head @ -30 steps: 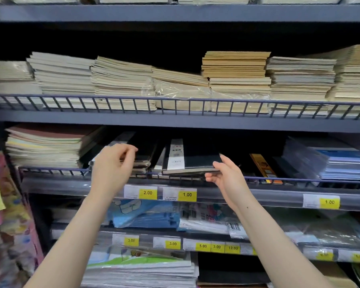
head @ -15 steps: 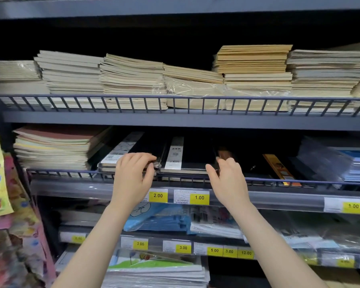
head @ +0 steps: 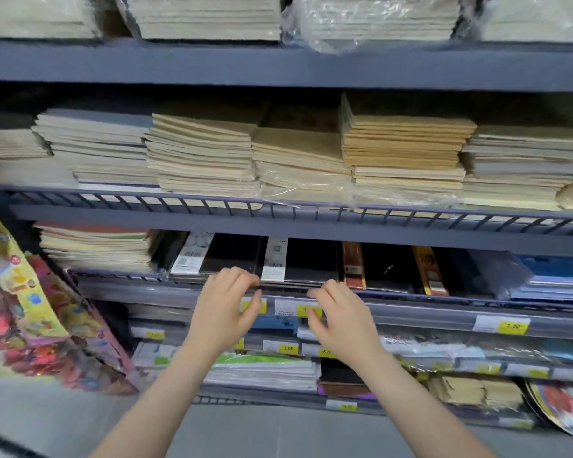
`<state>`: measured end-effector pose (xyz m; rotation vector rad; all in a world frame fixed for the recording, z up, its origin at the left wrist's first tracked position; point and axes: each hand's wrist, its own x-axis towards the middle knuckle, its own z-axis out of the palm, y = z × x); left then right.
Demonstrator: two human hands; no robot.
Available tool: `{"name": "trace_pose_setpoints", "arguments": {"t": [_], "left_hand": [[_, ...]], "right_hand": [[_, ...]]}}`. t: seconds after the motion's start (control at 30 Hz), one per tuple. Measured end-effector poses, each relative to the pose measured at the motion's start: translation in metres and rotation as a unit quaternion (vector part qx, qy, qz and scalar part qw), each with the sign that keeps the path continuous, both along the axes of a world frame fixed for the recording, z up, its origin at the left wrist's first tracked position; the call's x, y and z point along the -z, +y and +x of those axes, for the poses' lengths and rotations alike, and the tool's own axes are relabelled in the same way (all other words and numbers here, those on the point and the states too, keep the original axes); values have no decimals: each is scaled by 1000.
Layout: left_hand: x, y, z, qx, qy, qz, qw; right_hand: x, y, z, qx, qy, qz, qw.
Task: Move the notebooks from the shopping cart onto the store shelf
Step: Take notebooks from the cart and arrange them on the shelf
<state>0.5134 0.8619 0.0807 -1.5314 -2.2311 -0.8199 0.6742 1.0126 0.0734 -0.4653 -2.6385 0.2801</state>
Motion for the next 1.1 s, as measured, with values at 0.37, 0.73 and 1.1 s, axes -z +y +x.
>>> {"name": "trace_pose_setpoints", "arguments": {"t": [0.37,0.73,1.1], "left_hand": [[-95,-121,100,11,-202,-208,957],[-145,-256,166,-92,-277,-229,929],[-147,-468,117,-142,-313,-241,908]], "right_hand": [[-125,-76,79,-67,-295,-183,936],[-163,-188,124,-84,-337,-265,900],[-149,-383,74,-70,-352,-295,886]]}}
